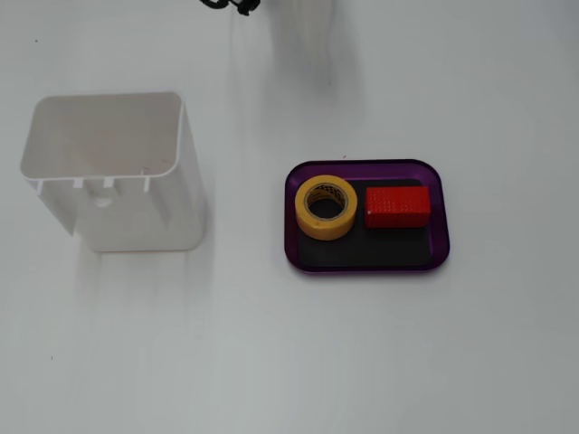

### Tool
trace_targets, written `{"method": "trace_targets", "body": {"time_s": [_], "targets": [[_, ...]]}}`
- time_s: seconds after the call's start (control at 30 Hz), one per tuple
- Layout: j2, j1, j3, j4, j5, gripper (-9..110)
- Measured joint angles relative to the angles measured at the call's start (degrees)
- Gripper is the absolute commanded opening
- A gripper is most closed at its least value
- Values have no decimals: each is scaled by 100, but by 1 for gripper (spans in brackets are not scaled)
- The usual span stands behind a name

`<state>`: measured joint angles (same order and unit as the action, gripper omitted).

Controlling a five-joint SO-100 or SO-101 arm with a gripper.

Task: Remove the yellow tape from the box.

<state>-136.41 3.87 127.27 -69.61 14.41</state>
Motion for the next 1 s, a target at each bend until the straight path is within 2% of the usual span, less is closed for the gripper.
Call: {"method": "trace_targets", "body": {"time_s": [0.6,1.0], "targets": [[3727,0,-3278,9,-229,15],[5353,-18,-3841,527,-237,15]]}}
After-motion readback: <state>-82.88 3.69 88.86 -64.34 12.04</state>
